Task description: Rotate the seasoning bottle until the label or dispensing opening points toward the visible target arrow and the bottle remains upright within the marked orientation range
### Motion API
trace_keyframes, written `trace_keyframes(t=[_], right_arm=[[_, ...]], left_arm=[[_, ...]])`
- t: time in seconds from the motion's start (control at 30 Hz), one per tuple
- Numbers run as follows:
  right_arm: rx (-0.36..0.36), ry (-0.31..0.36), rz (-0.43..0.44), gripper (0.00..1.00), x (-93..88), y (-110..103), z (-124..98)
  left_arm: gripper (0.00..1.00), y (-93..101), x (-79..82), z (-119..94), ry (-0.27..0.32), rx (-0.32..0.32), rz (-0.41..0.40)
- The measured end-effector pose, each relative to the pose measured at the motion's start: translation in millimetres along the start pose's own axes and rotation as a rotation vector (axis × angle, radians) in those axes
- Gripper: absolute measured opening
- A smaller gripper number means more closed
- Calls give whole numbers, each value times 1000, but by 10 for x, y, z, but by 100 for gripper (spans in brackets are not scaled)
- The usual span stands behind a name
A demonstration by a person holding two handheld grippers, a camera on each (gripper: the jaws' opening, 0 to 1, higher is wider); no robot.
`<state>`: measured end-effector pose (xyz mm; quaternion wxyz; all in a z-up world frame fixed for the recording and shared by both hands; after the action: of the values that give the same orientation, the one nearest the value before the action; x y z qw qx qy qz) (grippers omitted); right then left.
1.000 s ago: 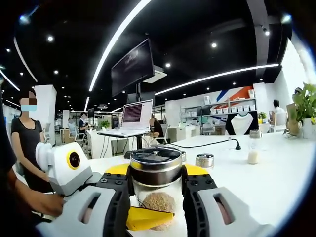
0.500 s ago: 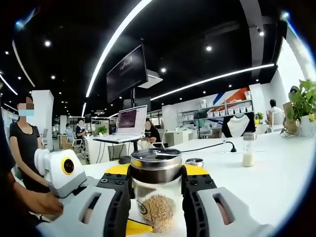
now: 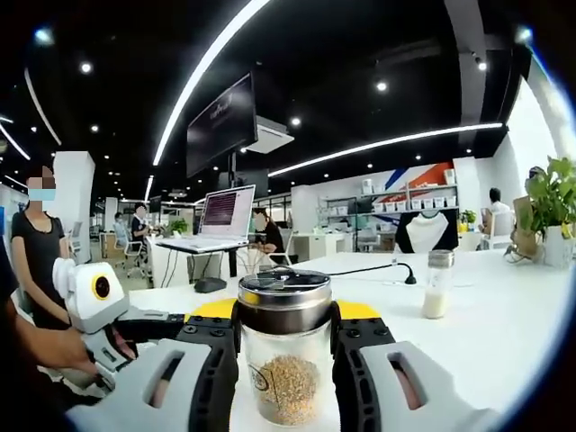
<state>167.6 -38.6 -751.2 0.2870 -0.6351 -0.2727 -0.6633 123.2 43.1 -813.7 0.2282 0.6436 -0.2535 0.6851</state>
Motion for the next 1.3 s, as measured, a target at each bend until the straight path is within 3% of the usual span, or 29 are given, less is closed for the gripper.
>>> trace_keyframes(t=[0.53,0.73,0.9,1.1,1.3], right_arm=[[-27,-31,-28,37,-80,528,240],[-44,-33,16,37,-168,744,320],[-44,-47,10,37,-205,824,384],[-37,-63,4,37,-268,861,415],[-12,-39,20,38,-284,918,348]], left_arm=[[95,-197,-87,-42,-47,35,-35],[98,-231,-81,-56,-44,51,-37],[100,-350,-57,-98,-46,118,-19],[100,-376,-56,-112,-47,113,-30],[100,-368,-75,-105,-53,106,-35]])
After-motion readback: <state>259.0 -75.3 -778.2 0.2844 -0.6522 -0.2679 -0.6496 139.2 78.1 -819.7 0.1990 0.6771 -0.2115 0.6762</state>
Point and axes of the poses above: the point that each gripper's makers call its tool centre point, and the gripper's own axes: z roughly forward along the fingers, y roughly to its right, x roughly out of its top, the point moved 2 cm from there along -z, roughly backward along the fingers, and after that the axes turned 1 degree about -x, right-handed, at the moved point
